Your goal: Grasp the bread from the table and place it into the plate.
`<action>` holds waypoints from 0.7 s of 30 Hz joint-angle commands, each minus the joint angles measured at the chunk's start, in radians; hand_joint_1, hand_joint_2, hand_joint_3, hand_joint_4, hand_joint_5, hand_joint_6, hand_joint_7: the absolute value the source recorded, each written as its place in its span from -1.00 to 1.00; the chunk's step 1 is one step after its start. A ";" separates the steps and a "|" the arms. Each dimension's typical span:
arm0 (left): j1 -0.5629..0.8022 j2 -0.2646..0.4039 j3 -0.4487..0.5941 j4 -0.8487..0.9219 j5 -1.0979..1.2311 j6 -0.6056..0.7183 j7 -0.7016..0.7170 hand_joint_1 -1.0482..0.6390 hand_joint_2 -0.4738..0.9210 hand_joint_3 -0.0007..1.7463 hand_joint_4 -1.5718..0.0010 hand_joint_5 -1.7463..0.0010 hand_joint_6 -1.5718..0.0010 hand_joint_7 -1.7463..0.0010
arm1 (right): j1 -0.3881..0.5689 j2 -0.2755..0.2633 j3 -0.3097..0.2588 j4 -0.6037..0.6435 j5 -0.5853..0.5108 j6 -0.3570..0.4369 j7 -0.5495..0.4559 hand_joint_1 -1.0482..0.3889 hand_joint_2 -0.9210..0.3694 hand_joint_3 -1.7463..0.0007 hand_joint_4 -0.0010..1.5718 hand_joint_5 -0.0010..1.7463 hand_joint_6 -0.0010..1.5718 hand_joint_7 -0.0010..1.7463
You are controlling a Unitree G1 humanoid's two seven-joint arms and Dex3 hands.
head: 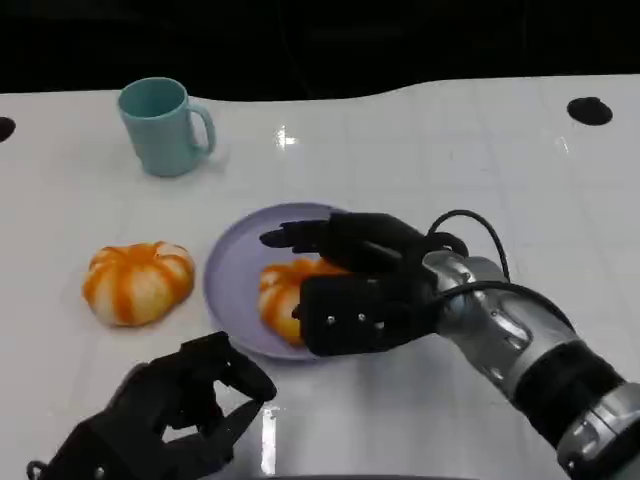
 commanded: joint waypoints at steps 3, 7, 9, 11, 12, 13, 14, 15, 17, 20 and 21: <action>-0.001 0.004 -0.002 -0.009 0.009 0.007 0.015 -0.15 0.87 -0.29 0.04 -1.00 0.21 -0.50 | 0.103 -0.091 -0.056 -0.236 0.061 0.020 0.062 -0.47 -1.00 0.68 -0.82 -0.61 -0.63 -0.95; -0.001 0.003 -0.002 -0.007 0.009 0.007 0.016 -0.15 0.87 -0.29 0.04 -1.00 0.21 -0.50 | 0.178 -0.137 -0.086 -0.387 0.085 0.038 0.084 -0.43 -1.00 0.68 -0.75 -0.55 -0.57 -0.93; -0.002 0.002 -0.001 -0.002 0.007 0.000 0.016 -0.14 0.87 -0.29 0.04 -1.00 0.21 -0.50 | 0.215 -0.158 -0.101 -0.453 0.096 0.043 0.092 -0.40 -1.00 0.68 -0.70 -0.52 -0.53 -0.92; -0.002 0.004 -0.002 -0.002 0.012 -0.001 0.018 -0.15 0.86 -0.29 0.05 -1.00 0.21 -0.51 | 0.264 -0.184 -0.126 -0.532 0.121 0.047 0.108 -0.36 -1.00 0.71 -0.65 -0.49 -0.49 -0.91; -0.003 0.004 -0.002 0.000 0.012 -0.004 0.017 -0.15 0.86 -0.28 0.05 -1.00 0.21 -0.51 | 0.292 -0.201 -0.138 -0.566 0.134 0.037 0.110 -0.33 -1.00 0.73 -0.62 -0.47 -0.47 -0.90; -0.002 0.005 -0.002 0.000 0.011 -0.005 0.016 -0.14 0.86 -0.28 0.05 -1.00 0.21 -0.51 | 0.323 -0.218 -0.153 -0.595 0.149 0.014 0.106 -0.32 -1.00 0.75 -0.60 -0.45 -0.45 -0.89; -0.002 0.005 -0.002 -0.001 0.009 -0.005 0.015 -0.14 0.86 -0.28 0.05 -1.00 0.21 -0.51 | 0.345 -0.231 -0.162 -0.613 0.159 -0.004 0.101 -0.28 -1.00 0.78 -0.56 -0.42 -0.42 -0.88; -0.002 0.005 -0.002 -0.001 0.008 -0.005 0.014 -0.14 0.86 -0.28 0.05 -1.00 0.21 -0.51 | 0.358 -0.239 -0.167 -0.623 0.165 -0.016 0.099 -0.26 -1.00 0.79 -0.54 -0.41 -0.40 -0.88; -0.002 0.005 0.000 -0.002 0.002 -0.003 0.012 -0.14 0.86 -0.28 0.05 -1.00 0.22 -0.51 | 0.406 -0.263 -0.193 -0.664 0.194 -0.040 0.103 -0.21 -1.00 0.83 -0.49 -0.37 -0.35 -0.86; -0.002 0.004 0.001 -0.003 0.001 0.001 0.012 -0.14 0.87 -0.28 0.04 -1.00 0.22 -0.51 | 0.465 -0.291 -0.223 -0.706 0.230 -0.074 0.102 -0.13 -1.00 0.89 -0.43 -0.29 -0.28 -0.84; -0.002 0.007 0.001 -0.005 0.002 0.004 0.011 -0.15 0.87 -0.28 0.04 -1.00 0.22 -0.51 | 0.488 -0.296 -0.234 -0.723 0.240 -0.082 0.098 -0.10 -0.99 0.90 -0.41 -0.26 -0.25 -0.84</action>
